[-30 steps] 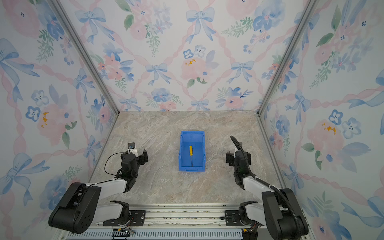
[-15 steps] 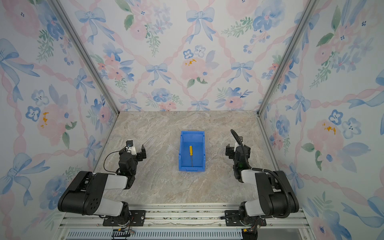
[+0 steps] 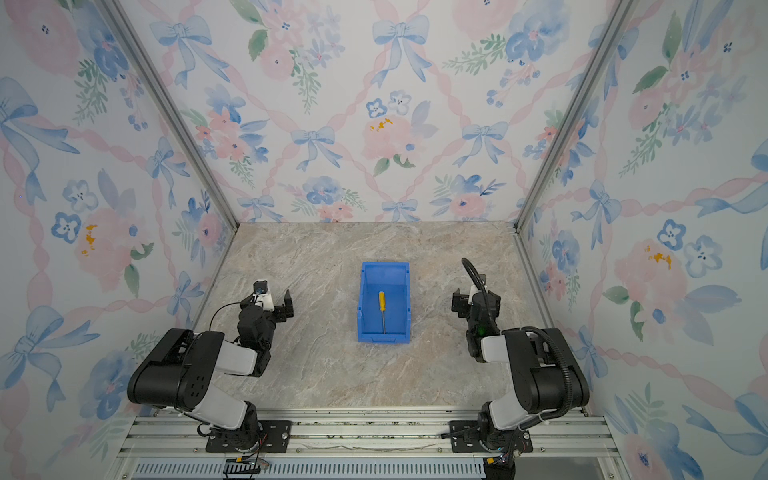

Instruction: Put the screwdriver in the bin

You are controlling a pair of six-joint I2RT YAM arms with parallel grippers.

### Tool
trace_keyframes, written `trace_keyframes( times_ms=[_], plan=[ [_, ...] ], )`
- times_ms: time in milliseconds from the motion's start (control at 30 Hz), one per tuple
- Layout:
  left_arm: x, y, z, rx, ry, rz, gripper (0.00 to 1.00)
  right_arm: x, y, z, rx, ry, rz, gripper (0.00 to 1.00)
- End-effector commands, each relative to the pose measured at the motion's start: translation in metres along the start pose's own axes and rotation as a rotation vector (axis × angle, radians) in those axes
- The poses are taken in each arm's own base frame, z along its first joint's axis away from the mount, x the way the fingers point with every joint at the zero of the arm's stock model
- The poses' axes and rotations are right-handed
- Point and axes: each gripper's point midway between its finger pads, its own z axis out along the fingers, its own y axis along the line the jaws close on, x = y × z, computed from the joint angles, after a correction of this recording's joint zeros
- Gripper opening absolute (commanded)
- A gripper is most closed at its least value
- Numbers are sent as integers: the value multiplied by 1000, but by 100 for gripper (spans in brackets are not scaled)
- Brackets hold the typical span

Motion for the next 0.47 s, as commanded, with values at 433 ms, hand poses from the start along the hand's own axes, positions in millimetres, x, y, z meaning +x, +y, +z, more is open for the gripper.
trace_keyframes(
  times_ms=[433],
  plan=[
    [-5,1,3,4,-18,-19,97,-16,1,3,-5,-50,27,97]
  ],
)
